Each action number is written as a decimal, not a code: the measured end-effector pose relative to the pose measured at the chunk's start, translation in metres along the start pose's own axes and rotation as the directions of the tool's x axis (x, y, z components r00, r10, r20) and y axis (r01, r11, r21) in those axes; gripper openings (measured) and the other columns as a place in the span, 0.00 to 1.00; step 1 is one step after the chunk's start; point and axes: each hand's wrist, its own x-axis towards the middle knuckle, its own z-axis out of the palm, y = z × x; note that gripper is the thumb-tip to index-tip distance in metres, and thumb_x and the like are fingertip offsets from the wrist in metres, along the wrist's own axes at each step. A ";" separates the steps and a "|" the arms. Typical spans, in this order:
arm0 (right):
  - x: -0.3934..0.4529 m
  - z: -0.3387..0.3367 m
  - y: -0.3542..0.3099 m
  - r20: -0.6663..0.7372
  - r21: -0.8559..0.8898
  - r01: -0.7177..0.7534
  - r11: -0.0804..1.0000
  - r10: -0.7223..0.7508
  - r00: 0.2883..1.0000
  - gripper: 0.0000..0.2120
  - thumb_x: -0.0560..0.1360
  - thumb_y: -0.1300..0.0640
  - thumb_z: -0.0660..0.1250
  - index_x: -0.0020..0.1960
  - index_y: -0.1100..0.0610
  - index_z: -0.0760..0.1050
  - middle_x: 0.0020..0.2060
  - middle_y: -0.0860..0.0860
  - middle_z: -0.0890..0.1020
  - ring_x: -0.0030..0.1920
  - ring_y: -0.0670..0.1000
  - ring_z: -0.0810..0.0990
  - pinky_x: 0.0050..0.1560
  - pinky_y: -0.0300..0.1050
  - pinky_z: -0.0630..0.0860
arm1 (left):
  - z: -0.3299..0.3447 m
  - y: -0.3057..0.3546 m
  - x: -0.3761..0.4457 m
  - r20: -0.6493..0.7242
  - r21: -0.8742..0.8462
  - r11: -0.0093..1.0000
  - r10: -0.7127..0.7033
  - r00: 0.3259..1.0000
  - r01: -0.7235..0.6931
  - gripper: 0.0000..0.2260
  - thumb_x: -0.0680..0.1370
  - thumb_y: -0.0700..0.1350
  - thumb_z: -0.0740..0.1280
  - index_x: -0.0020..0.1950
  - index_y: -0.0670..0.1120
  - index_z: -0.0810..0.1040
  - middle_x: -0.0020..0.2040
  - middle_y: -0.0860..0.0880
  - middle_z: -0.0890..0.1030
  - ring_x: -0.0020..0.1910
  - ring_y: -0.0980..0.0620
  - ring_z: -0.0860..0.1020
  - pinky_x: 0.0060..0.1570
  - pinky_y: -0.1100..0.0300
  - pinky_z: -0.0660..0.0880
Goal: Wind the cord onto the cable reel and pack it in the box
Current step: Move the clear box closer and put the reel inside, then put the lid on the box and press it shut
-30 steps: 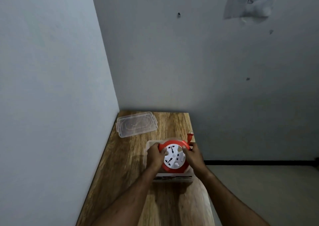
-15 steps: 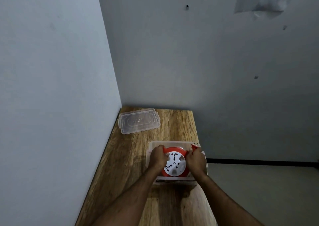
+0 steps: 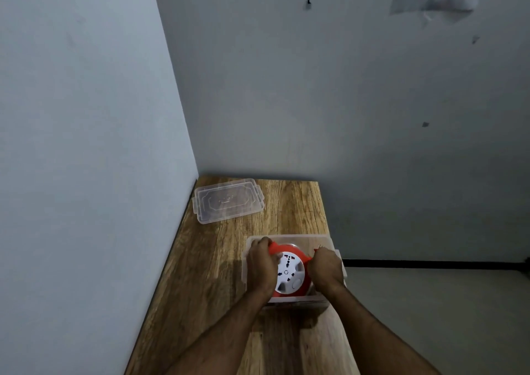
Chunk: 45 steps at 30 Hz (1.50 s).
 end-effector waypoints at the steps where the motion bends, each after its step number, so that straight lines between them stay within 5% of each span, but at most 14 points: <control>1: -0.001 0.002 0.001 0.006 -0.015 0.018 1.000 -0.018 1.000 0.06 0.80 0.60 0.65 0.45 0.59 0.79 0.42 0.52 0.84 0.42 0.50 0.81 0.41 0.42 0.80 | -0.001 0.001 -0.001 -0.004 -0.003 1.000 0.018 1.000 -0.018 0.11 0.78 0.38 0.72 0.60 0.43 0.82 0.57 0.51 0.80 0.54 0.59 0.75 0.40 0.77 0.68; 9: -0.006 0.003 0.007 0.032 -0.016 0.080 0.997 -0.079 0.996 0.07 0.77 0.55 0.71 0.48 0.59 0.81 0.43 0.53 0.85 0.40 0.48 0.79 0.41 0.39 0.77 | -0.001 -0.002 0.000 -0.050 -0.043 0.997 0.067 0.996 -0.070 0.09 0.77 0.40 0.74 0.57 0.44 0.84 0.54 0.49 0.84 0.53 0.56 0.80 0.47 0.74 0.68; 15: -0.005 -0.001 0.002 -0.007 -0.177 0.119 0.977 -0.122 0.992 0.05 0.78 0.57 0.68 0.45 0.57 0.81 0.40 0.50 0.84 0.37 0.47 0.81 0.37 0.38 0.80 | 0.001 -0.004 0.001 -0.035 -0.046 0.996 0.076 0.996 -0.078 0.17 0.75 0.41 0.76 0.63 0.44 0.80 0.61 0.50 0.82 0.62 0.53 0.79 0.63 0.62 0.74; 23: 0.017 -0.024 -0.037 -0.101 -0.111 0.293 0.950 -0.304 0.947 0.09 0.77 0.59 0.64 0.38 0.55 0.76 0.33 0.49 0.79 0.33 0.48 0.79 0.32 0.43 0.77 | -0.012 0.007 0.015 -0.153 -0.153 0.984 0.066 0.986 -0.090 0.11 0.81 0.43 0.70 0.63 0.47 0.79 0.59 0.51 0.81 0.59 0.56 0.79 0.57 0.63 0.78; 27: 0.041 -0.025 -0.061 -0.078 0.025 0.462 0.887 -0.459 0.885 0.05 0.79 0.60 0.66 0.51 0.58 0.80 0.46 0.51 0.83 0.48 0.51 0.82 0.46 0.41 0.78 | -0.046 0.014 0.048 -0.220 -0.256 0.965 0.006 0.975 -0.064 0.18 0.82 0.43 0.68 0.72 0.46 0.73 0.67 0.49 0.77 0.66 0.53 0.76 0.57 0.65 0.73; 31: 0.066 -0.021 -0.089 -0.021 0.113 0.483 0.868 -0.484 0.875 0.18 0.80 0.54 0.68 0.68 0.60 0.75 0.63 0.53 0.80 0.63 0.53 0.78 0.60 0.42 0.73 | -0.080 -0.002 0.094 -0.232 -0.331 0.942 -0.131 0.964 0.049 0.26 0.81 0.45 0.69 0.76 0.43 0.67 0.71 0.44 0.74 0.70 0.45 0.75 0.60 0.58 0.75; 34: 0.090 -0.008 -0.105 0.019 0.127 0.483 0.866 -0.489 0.872 0.22 0.80 0.51 0.69 0.71 0.59 0.74 0.67 0.55 0.79 0.67 0.54 0.77 0.65 0.47 0.74 | -0.097 -0.030 0.126 -0.215 -0.390 0.910 -0.237 0.948 0.139 0.29 0.79 0.51 0.70 0.77 0.44 0.67 0.73 0.42 0.73 0.72 0.41 0.73 0.70 0.45 0.73; 45: 0.172 0.050 -0.156 0.104 0.265 0.292 0.919 -0.329 0.939 0.28 0.80 0.51 0.69 0.75 0.62 0.68 0.71 0.60 0.75 0.70 0.59 0.75 0.66 0.53 0.74 | -0.108 -0.096 0.210 -0.135 -0.366 0.867 -0.409 0.902 0.338 0.33 0.83 0.50 0.67 0.82 0.39 0.56 0.81 0.38 0.62 0.79 0.39 0.63 0.76 0.47 0.63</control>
